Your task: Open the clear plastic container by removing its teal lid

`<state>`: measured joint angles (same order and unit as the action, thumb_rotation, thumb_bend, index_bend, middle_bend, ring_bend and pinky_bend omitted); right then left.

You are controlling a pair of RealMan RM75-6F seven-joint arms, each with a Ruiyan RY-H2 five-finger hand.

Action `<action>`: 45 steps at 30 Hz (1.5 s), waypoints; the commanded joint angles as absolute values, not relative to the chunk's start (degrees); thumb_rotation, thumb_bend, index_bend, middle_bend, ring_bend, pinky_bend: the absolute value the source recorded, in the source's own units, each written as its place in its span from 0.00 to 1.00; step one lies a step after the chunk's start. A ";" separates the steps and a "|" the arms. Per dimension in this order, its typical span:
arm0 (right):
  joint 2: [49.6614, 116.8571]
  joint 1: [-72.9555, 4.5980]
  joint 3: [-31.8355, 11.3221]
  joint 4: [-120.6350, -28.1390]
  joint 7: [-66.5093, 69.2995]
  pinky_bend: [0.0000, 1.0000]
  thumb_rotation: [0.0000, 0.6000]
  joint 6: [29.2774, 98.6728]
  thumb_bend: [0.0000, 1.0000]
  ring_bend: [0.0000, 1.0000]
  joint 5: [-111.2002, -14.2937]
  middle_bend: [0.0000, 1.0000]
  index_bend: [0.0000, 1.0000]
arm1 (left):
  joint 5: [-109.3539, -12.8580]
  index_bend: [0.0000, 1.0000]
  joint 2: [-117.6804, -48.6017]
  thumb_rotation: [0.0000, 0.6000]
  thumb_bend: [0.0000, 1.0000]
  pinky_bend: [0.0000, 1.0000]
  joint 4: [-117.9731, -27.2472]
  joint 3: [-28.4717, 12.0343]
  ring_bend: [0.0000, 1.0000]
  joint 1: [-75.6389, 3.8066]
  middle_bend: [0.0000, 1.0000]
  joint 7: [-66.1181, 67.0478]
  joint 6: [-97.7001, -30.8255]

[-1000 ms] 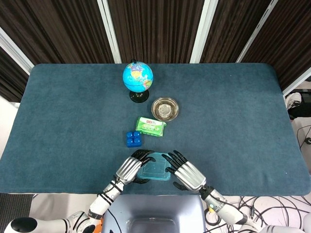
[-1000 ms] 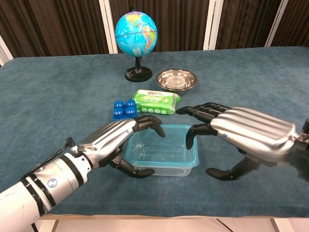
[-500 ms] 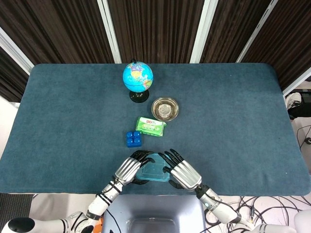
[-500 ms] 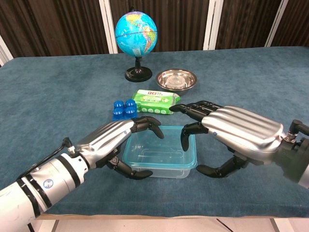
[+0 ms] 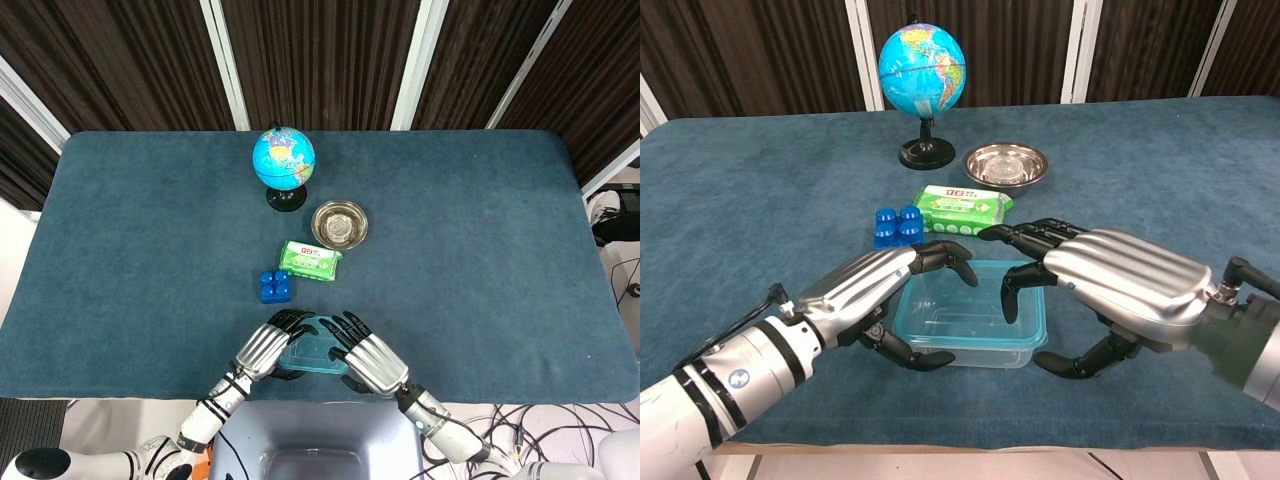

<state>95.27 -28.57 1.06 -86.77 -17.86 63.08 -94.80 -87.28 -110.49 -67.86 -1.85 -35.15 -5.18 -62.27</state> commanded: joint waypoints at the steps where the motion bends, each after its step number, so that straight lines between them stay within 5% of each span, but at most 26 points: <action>1: 95.61 -28.67 1.02 -86.65 -18.04 0.00 1.00 62.96 0.25 0.00 -94.51 0.00 0.45 | -87.26 0.54 -110.39 1.00 0.25 0.45 -67.95 -1.90 0.35 -35.09 0.50 -5.21 -62.35; 45: 97.23 -29.99 0.76 -85.05 -13.72 0.00 1.00 64.09 0.25 0.00 -93.87 0.00 0.52 | -87.37 0.51 -109.30 1.00 0.25 0.48 -69.22 -1.42 0.37 -34.66 0.48 -7.07 -62.02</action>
<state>97.18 -29.95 0.75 -85.10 -13.76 64.05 -93.82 -87.38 -109.32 -69.21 -1.42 -34.67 -7.06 -62.03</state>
